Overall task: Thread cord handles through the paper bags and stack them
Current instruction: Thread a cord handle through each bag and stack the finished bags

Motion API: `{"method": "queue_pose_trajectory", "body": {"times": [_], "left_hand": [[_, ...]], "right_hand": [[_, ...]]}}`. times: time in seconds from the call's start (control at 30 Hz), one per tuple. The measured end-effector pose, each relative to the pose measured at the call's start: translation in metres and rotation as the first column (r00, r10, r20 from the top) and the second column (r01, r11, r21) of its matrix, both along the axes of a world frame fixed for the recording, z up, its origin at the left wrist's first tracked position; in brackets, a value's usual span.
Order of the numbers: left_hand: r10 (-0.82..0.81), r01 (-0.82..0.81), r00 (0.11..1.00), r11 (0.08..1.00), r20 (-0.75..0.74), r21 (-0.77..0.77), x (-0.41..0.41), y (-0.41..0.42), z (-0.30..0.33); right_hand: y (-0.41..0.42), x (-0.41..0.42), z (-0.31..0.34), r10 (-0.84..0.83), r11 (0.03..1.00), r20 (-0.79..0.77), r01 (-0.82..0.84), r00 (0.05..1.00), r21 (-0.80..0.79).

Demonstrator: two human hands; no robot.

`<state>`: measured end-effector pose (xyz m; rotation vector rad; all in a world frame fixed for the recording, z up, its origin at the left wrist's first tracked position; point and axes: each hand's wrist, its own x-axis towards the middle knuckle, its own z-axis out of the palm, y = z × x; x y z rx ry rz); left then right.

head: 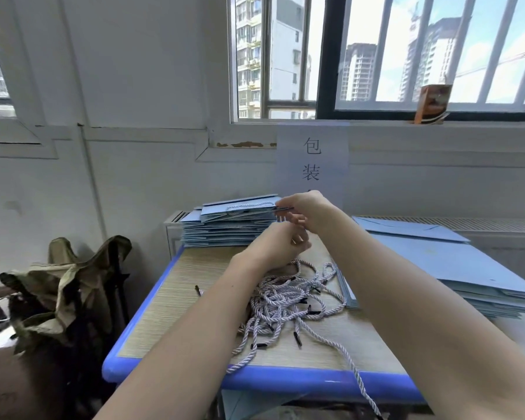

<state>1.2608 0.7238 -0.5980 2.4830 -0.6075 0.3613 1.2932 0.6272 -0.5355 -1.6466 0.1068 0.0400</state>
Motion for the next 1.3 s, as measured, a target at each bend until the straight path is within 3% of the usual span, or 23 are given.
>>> {"method": "queue_pose_trajectory", "body": {"times": [0.17, 0.27, 0.33, 0.47, 0.53, 0.7, 0.8, 0.9, 0.97, 1.1, 1.3], "left_hand": [[0.067, -0.067, 0.998, 0.997, 0.011, 0.039, 0.004, 0.008, 0.004], [0.105, -0.105, 0.994, 0.993, -0.002, 0.052, 0.006, 0.013, 0.005], [0.110, -0.109, 0.994, 0.992, -0.017, 0.065, 0.006, 0.014, 0.005], [0.098, -0.097, 0.995, 0.995, -0.014, 0.035, 0.009, 0.014, 0.003], [0.099, -0.100, 0.995, 0.994, 0.006, 0.045, 0.010, 0.014, 0.003], [0.116, -0.117, 0.993, 0.991, 0.018, 0.071, 0.009, 0.013, 0.001], [0.099, -0.101, 0.994, 0.994, 0.038, 0.046, 0.009, 0.011, 0.001], [0.056, -0.057, 0.997, 0.998, 0.044, 0.039, 0.006, 0.006, 0.001], [0.019, -0.021, 0.999, 0.999, 0.038, 0.041, 0.003, 0.003, 0.001], [-0.021, 0.020, 0.999, 0.999, 0.031, 0.036, -0.001, 0.000, 0.000], [-0.021, 0.021, 0.999, 1.000, 0.027, 0.011, -0.001, 0.002, 0.002]], "right_hand": [[0.002, 0.005, 0.000, -0.008, 0.984, 0.123, 0.029, 0.992, -0.177], [0.005, 0.008, -0.003, 0.001, 0.888, 0.172, 0.078, 0.985, -0.454], [0.006, 0.008, -0.006, 0.005, 0.838, 0.174, 0.091, 0.985, -0.539], [0.007, 0.004, -0.012, 0.022, 0.793, 0.086, 0.035, 0.996, -0.608], [0.006, 0.006, -0.016, 0.027, 0.814, 0.087, 0.029, 0.996, -0.580], [-0.005, 0.003, -0.021, 0.008, 0.808, 0.246, 0.139, 0.969, -0.573], [-0.026, -0.004, -0.024, -0.047, 0.677, 0.311, 0.259, 0.949, -0.689], [-0.051, -0.020, -0.027, -0.122, 0.327, 0.238, 0.265, 0.964, -0.907], [-0.070, -0.026, -0.033, -0.219, 0.190, 0.104, 0.147, 0.970, -0.971], [-0.085, -0.030, -0.043, -0.241, 0.228, 0.007, 0.064, 0.970, -0.971], [-0.082, -0.043, -0.031, -0.094, 0.214, 0.100, 0.118, 0.991, -0.970]]}}
